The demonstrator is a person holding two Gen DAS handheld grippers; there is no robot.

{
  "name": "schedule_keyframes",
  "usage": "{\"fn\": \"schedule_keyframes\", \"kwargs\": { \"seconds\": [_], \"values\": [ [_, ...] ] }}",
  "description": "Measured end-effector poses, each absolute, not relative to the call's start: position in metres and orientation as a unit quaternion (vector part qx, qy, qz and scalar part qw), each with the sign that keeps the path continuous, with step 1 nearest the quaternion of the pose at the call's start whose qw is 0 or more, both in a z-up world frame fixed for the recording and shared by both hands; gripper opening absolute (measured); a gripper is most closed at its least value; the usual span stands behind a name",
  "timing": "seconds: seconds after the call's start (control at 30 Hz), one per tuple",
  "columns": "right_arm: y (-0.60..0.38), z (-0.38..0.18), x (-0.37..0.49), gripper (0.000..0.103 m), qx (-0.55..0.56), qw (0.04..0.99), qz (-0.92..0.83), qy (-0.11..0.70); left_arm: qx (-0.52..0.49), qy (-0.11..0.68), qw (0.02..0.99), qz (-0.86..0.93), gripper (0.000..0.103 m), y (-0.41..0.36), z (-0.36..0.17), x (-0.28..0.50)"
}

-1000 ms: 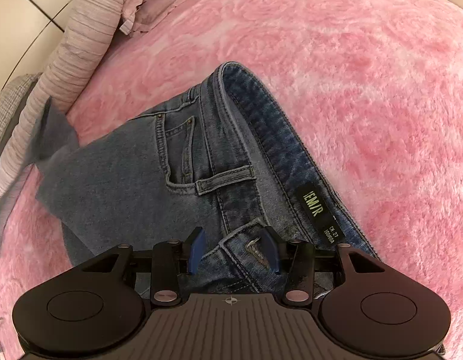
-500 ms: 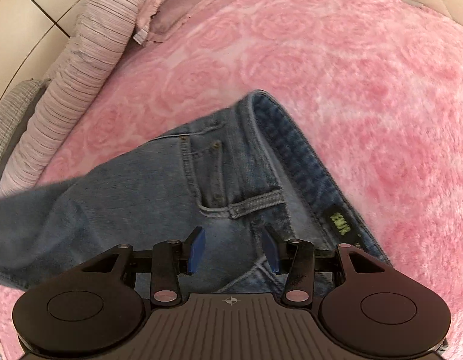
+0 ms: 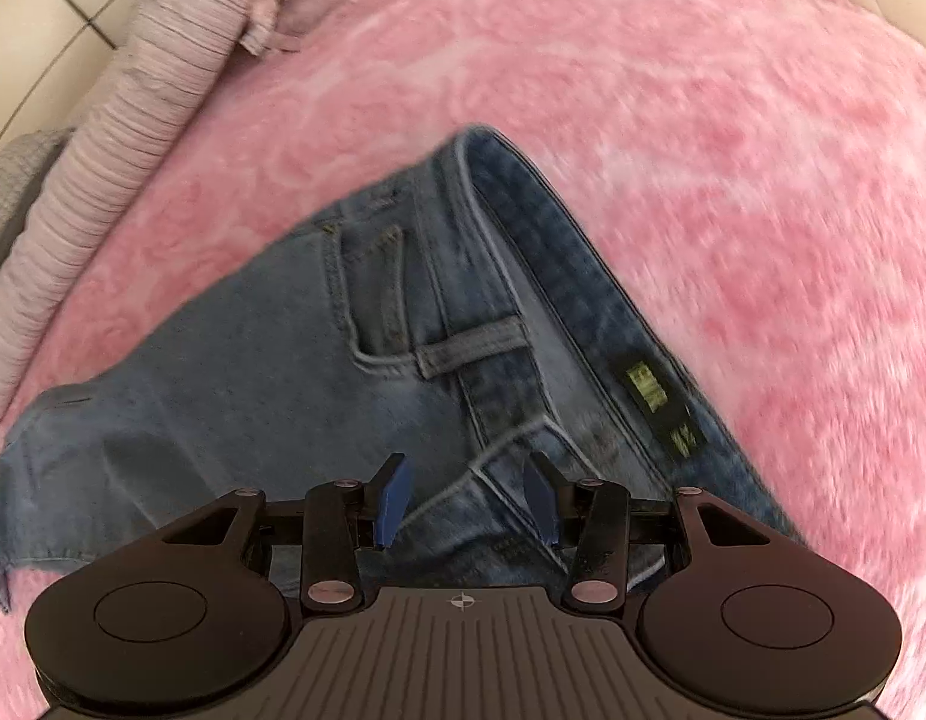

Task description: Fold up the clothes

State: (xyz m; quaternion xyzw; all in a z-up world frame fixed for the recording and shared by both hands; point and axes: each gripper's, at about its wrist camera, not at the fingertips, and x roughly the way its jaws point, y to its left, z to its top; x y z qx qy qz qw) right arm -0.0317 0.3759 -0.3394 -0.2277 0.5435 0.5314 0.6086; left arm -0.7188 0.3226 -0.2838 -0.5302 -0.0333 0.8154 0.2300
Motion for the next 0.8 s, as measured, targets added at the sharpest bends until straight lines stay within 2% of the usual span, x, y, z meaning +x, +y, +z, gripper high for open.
{"fn": "schedule_keyframes", "kwargs": {
  "seconds": [0.2,0.37,0.6,0.8],
  "values": [
    [0.371,-0.335,-0.046,0.046,-0.231,0.624,0.543,0.512,-0.551,-0.037,0.239,0.799,0.022,0.283,-0.304,-0.708],
    [0.367,-0.324,-0.102,0.046,-0.295,0.571,0.642,0.417,-0.574,-0.059,0.256,0.776,0.022,0.256,-0.315,-0.708],
    [0.328,-0.339,-0.269,0.046,-0.456,0.388,0.791,0.129,-0.589,-0.054,0.295,0.750,0.022,0.227,-0.320,-0.706],
    [0.308,-0.393,-0.357,0.046,-0.540,0.359,0.754,-0.104,-0.609,-0.084,0.316,0.723,0.023,0.220,-0.332,-0.725]
  ]
}}
